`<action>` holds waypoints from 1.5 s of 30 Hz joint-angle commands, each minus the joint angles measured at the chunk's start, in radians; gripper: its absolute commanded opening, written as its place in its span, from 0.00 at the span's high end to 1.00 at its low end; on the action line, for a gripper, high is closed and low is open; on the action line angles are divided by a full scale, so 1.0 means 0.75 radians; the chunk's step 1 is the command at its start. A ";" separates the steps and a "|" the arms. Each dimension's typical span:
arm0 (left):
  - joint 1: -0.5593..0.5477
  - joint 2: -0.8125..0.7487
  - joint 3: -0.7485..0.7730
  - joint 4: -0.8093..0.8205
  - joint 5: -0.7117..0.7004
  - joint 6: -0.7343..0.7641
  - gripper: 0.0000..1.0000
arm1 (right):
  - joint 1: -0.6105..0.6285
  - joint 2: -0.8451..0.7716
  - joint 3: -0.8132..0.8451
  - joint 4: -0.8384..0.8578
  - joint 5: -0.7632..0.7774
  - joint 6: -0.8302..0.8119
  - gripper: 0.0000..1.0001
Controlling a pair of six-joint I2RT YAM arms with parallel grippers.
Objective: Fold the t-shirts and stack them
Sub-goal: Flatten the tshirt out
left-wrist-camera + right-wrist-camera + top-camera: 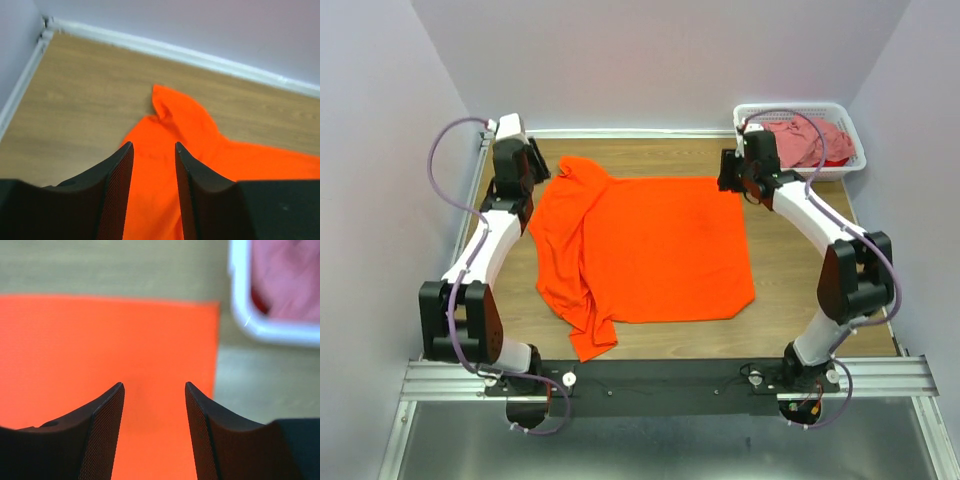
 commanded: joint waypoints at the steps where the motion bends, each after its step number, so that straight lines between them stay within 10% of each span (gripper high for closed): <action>1: -0.014 -0.007 -0.226 -0.136 0.038 -0.122 0.57 | 0.000 -0.088 -0.218 -0.197 -0.301 0.244 0.43; 25: 0.014 0.406 -0.223 -0.410 -0.224 -0.025 0.92 | -0.033 -0.178 -0.730 -0.254 -0.066 0.397 0.63; 38: 0.102 0.046 -0.419 -0.566 -0.144 -0.124 0.91 | -0.041 -0.303 -0.730 -0.461 -0.058 0.404 0.52; 45: 0.086 -0.028 -0.244 -0.486 0.003 -0.166 0.61 | -0.041 -0.370 -0.616 -0.471 -0.241 0.295 0.48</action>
